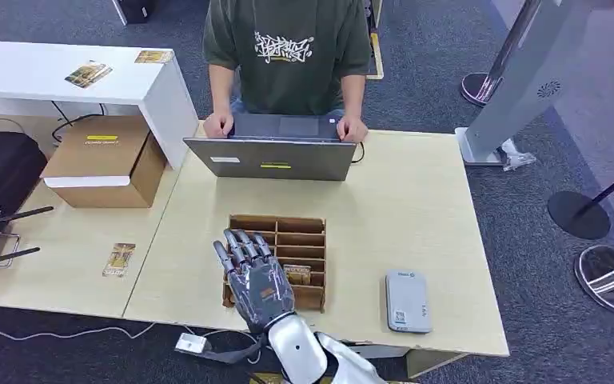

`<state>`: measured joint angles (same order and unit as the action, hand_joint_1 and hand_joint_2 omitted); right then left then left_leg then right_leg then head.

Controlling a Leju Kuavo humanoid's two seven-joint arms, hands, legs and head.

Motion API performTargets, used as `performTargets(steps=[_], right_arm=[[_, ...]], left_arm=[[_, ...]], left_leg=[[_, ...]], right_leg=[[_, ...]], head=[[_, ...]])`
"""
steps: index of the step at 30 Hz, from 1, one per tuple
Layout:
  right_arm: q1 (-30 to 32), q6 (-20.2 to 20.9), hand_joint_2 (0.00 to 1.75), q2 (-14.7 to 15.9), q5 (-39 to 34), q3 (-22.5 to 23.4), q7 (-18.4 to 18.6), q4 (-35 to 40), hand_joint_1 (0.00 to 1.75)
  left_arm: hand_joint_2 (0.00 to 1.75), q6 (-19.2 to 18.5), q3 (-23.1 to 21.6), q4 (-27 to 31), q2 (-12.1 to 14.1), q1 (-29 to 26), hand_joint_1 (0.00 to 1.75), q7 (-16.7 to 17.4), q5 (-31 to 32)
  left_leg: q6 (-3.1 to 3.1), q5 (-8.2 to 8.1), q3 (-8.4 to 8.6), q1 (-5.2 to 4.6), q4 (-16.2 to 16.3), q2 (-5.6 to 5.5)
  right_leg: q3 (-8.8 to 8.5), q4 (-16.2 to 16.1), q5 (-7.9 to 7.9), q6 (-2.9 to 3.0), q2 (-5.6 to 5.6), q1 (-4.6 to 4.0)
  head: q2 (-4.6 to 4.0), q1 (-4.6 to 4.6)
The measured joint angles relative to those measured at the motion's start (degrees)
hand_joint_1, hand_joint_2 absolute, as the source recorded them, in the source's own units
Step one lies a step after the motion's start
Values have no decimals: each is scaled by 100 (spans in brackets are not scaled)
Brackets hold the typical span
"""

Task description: Pass the card to the sensor for recognition and then transmit it.

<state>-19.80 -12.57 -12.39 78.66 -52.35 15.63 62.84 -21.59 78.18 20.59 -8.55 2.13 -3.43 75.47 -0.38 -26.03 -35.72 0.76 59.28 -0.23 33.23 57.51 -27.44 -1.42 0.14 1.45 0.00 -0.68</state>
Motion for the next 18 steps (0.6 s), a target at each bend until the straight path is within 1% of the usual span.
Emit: performTargets(steps=[5, 7, 10, 14, 18], right_arm=[[99, 180, 175, 90, 61, 2, -57, 208, 0], [117, 310, 175, 96, -41, 22, -151, 219, 0], [132, 387, 175, 96, -348, 59, -339, 173, 0], [129, 494, 175, 72, -866, 83, -562, -114, 0], [101, 529, 175, 31, -1091, 83, -643, -444, 0]], left_arm=[[0, 11, 0, -2, 13, 4, 0, 0, 57], [0, 26, 0, -31, 33, 15, 0, 26, 70], [0, 46, 2, -81, 70, 29, 0, 55, 87], [0, 57, 0, -151, 116, 60, 0, 140, 103], [0, 61, 0, -184, 140, 101, 0, 184, 120]], left_leg=[[0, 0, 0, 0, 0, 0], [0, 0, 1, 0, 0, 0], [0, 0, 1, 1, 0, 0], [0, 0, 0, 1, 0, 0], [0, 0, 0, 1, 0, 0]], right_leg=[[1, 0, 0, 0, 1, 0], [1, 0, 0, 0, 1, 0], [1, 0, 0, 0, 2, -1], [0, 0, 0, 0, 1, -1], [-1, 0, 0, 0, 1, 0]], head=[[0, 0], [0, 0], [0, 0], [0, 0], [0, 2]])
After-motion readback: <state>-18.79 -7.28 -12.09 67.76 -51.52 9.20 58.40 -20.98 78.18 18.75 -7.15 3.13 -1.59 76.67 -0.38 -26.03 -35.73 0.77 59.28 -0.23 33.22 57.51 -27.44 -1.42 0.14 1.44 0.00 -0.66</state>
